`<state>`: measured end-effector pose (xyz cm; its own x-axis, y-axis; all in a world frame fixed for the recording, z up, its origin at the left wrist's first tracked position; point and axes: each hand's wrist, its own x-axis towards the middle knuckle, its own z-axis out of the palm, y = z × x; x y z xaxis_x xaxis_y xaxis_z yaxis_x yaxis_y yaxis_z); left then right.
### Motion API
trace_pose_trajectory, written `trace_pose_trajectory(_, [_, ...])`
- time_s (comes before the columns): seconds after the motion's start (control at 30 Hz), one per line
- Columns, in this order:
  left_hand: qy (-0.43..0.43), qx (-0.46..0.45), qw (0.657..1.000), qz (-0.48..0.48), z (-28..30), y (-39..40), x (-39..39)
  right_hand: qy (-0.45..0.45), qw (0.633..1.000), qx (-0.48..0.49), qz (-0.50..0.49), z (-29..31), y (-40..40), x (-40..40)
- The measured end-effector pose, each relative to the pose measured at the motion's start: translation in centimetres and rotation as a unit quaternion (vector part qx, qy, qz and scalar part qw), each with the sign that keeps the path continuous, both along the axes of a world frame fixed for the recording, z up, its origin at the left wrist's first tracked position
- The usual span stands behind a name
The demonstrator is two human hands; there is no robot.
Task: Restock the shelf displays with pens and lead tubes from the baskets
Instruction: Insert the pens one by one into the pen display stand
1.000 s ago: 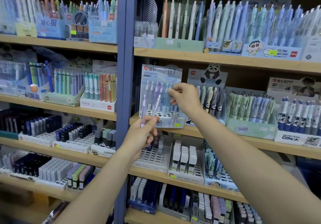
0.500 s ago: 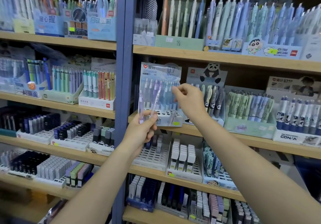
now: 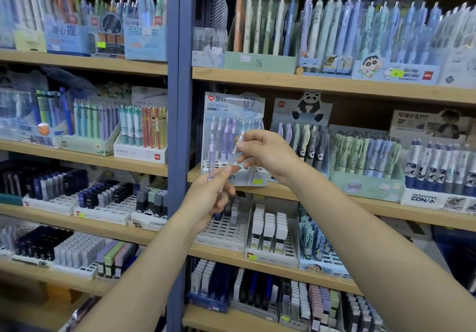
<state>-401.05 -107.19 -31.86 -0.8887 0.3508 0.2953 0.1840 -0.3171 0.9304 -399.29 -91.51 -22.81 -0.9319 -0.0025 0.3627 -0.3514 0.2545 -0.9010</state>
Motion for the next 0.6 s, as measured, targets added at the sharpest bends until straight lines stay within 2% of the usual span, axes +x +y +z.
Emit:
trace_pose_trajectory(0.27, [-0.028,-0.030,0.995,0.093,-0.7,-4.2,-0.4,0.142,0.981,0.003,-0.135,1.6,-2.8,-2.6])
trace_pose_trajectory(0.47, [-0.021,-0.071,0.990,0.117,-0.7,-5.9,-1.1,0.141,0.968,0.115,-0.174,2.0,-4.6,-4.5])
trace_pose_trajectory(0.6, [-0.011,-0.078,0.989,0.124,-0.9,-6.3,-1.2,0.150,0.959,0.148,-0.187,1.9,-5.5,-4.7])
